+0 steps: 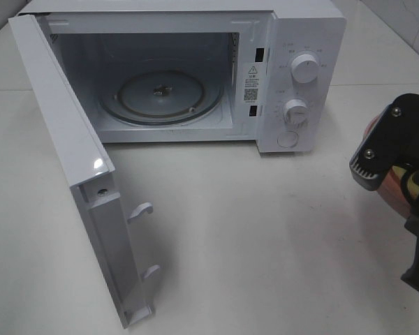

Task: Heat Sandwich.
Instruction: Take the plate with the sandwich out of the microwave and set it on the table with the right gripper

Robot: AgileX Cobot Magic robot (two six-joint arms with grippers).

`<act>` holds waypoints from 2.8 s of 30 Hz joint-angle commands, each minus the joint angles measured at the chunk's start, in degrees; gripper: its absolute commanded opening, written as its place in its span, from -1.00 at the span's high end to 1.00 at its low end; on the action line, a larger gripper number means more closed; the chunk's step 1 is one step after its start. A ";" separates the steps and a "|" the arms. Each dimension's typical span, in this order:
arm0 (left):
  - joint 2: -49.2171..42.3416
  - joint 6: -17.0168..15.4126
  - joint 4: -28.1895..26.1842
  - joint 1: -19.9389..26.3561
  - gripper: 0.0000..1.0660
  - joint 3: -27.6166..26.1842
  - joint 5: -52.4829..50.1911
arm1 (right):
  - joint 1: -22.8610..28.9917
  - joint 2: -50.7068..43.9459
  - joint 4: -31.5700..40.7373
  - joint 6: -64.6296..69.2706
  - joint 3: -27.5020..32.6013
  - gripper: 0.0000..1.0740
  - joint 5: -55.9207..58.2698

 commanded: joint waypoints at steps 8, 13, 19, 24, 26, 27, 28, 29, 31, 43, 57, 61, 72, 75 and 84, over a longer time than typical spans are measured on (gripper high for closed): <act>-1.43 -0.06 -0.29 0.06 -0.90 0.11 -0.52 | -5.79 5.10 -4.47 5.21 -0.86 0.99 -5.56; -1.43 -0.06 -0.29 0.06 -0.90 0.11 -0.52 | -10.54 5.33 -4.47 5.50 -0.86 0.99 -8.59; -1.43 -0.06 -0.29 0.06 -0.90 0.11 -0.52 | -16.73 6.76 -4.53 5.50 -0.86 0.99 -12.15; -1.43 -0.06 -0.29 0.06 -0.90 0.11 -0.52 | -20.74 9.63 -4.53 6.65 -0.86 0.99 -14.84; -1.43 -0.06 -0.29 0.06 -0.90 0.11 -0.52 | -22.00 10.94 -4.53 7.05 -0.92 0.99 -16.27; -1.43 -0.06 -0.29 0.06 -0.90 0.11 -0.52 | -22.57 11.57 -4.53 7.28 -1.09 0.99 -16.79; -1.43 -0.06 -0.29 0.06 -0.90 0.11 -0.52 | -23.26 12.38 -4.53 7.68 -1.49 0.99 -16.96; -1.43 -0.06 -0.29 0.06 -0.90 0.11 -0.52 | -23.78 13.12 -4.70 8.08 -1.89 0.99 -17.07; -1.43 -0.06 -0.29 0.06 -0.90 0.11 -0.52 | -25.04 15.01 -4.98 8.65 -2.98 0.99 -17.07; -1.43 -0.06 -0.29 0.06 -0.90 0.11 -0.52 | -31.05 25.44 -4.98 10.54 -8.08 0.99 -19.60; -1.43 -0.06 -0.29 0.06 -0.90 0.11 -0.52 | -35.98 32.66 -8.71 15.53 -8.25 0.99 -26.30; -1.43 -0.06 -0.29 0.06 -0.90 0.11 -0.52 | -35.98 34.66 -9.85 17.02 -8.25 0.99 -27.50; -1.43 -0.06 -0.29 0.06 -0.90 0.11 -0.52 | -35.98 39.53 -11.00 18.16 -8.25 0.98 -29.45; -1.43 -0.06 -0.29 0.06 -0.90 0.11 -0.52 | -35.98 39.53 -11.00 18.16 -8.25 0.98 -29.11; -1.43 -0.06 -0.29 0.06 -0.90 0.11 -0.52 | -35.98 39.53 -10.94 18.16 -8.25 0.90 -28.71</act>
